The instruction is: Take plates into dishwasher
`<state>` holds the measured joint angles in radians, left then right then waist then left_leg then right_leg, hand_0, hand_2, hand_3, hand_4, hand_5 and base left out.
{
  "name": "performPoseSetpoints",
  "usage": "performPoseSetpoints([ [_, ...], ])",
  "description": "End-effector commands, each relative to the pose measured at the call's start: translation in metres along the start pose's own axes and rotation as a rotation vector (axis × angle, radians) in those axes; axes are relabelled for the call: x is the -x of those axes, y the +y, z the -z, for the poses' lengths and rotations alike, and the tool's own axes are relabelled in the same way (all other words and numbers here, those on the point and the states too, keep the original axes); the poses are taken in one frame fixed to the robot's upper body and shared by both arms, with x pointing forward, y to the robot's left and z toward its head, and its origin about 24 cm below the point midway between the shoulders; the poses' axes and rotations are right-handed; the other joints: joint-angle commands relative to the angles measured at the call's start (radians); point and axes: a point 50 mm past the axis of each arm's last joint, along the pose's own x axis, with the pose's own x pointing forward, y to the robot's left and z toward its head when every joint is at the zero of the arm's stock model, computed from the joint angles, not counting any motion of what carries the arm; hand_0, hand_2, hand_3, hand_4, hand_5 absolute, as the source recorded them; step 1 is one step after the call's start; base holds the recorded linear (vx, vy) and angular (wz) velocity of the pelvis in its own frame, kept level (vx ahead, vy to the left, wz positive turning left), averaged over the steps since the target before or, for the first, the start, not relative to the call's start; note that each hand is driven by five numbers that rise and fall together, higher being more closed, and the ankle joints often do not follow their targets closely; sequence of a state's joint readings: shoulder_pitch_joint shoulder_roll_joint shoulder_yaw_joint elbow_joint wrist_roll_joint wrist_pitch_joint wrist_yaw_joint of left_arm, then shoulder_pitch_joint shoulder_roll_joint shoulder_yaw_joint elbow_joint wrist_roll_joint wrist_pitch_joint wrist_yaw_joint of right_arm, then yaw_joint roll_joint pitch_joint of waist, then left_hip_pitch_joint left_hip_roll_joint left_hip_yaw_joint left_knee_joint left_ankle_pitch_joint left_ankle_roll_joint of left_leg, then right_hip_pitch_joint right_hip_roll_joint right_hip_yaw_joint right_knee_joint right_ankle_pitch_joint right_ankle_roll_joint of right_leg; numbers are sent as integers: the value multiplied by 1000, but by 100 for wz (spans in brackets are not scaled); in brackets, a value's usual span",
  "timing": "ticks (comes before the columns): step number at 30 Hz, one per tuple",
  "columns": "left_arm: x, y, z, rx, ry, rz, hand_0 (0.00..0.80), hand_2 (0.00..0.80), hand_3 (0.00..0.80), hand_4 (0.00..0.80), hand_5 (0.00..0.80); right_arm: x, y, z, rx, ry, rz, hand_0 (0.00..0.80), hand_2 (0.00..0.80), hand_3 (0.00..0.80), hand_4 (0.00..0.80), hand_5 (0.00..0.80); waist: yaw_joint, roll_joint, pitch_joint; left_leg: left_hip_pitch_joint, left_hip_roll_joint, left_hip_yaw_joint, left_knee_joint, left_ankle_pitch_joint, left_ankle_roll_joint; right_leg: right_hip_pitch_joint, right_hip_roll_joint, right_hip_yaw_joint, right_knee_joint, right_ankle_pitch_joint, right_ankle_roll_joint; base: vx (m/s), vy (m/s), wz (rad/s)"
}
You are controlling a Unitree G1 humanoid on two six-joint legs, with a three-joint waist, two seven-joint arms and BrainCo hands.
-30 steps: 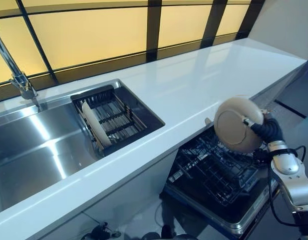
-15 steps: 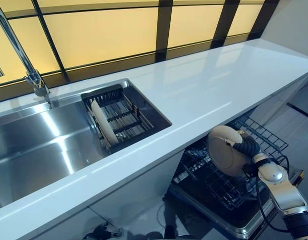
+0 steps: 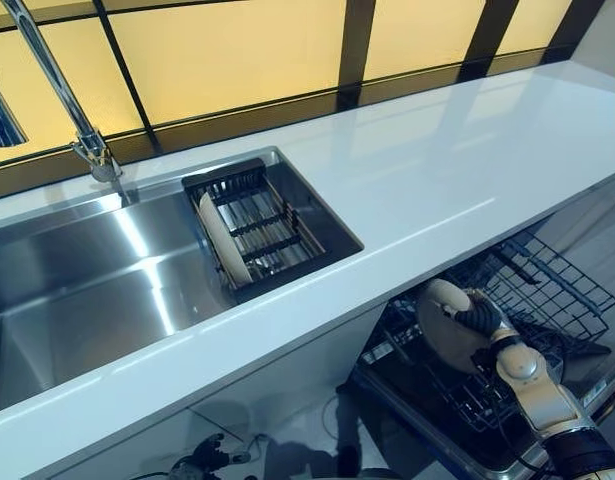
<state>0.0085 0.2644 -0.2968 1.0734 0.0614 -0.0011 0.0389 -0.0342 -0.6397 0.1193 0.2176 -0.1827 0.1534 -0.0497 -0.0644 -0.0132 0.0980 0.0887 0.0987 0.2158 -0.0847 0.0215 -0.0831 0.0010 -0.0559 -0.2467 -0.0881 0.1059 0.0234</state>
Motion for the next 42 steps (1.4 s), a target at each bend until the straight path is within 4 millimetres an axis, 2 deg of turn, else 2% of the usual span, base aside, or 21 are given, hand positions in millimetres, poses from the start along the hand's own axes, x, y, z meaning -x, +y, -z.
performPoseSetpoints([
  [1, -4, 14, -21, -43, -54, -28, 0, 0, 0, 0, 0, -12, -7, -24, 51, -93, 78, 800, 800, 800, 800, 800, 9, -40, 17, -39, -58, 48, -3, 10, 59, 48, 41, 27, 41, -99, 33, -6, -3, 8],
  [8, -3, 17, -22, -55, -55, -29, 0, 0, 0, 0, 0, -17, -6, -14, 183, -52, 34, 800, 800, 800, 800, 800, 22, -37, 24, -44, -61, 36, -3, 11, 58, 47, 38, 20, 44, -101, 34, -9, -4, 8],
  [13, -3, 18, -22, -62, -60, -27, 0, 0, 0, 0, 0, -18, 4, 0, 238, 10, -21, 800, 800, 800, 800, 800, 32, -39, 28, -45, -62, 28, -3, 11, 59, 49, 36, 14, 47, -104, 34, -1, -2, 2],
  [25, -4, 18, -31, -86, -80, -20, 0, 0, 0, 0, 0, -19, 32, 18, 210, 121, -67, 800, 800, 800, 800, 800, 50, -34, 43, -51, -65, 10, -3, 13, 59, 50, 34, 9, 44, -100, 34, -6, -5, 6],
  [42, -5, 15, -36, -96, -88, -11, 0, 0, 0, 0, 0, -27, 42, 22, 177, 193, -84, 800, 800, 800, 800, 800, 68, -29, 49, -54, -71, -8, -3, 12, 62, 54, 32, 4, 44, -102, 31, 2, 1, 2],
])
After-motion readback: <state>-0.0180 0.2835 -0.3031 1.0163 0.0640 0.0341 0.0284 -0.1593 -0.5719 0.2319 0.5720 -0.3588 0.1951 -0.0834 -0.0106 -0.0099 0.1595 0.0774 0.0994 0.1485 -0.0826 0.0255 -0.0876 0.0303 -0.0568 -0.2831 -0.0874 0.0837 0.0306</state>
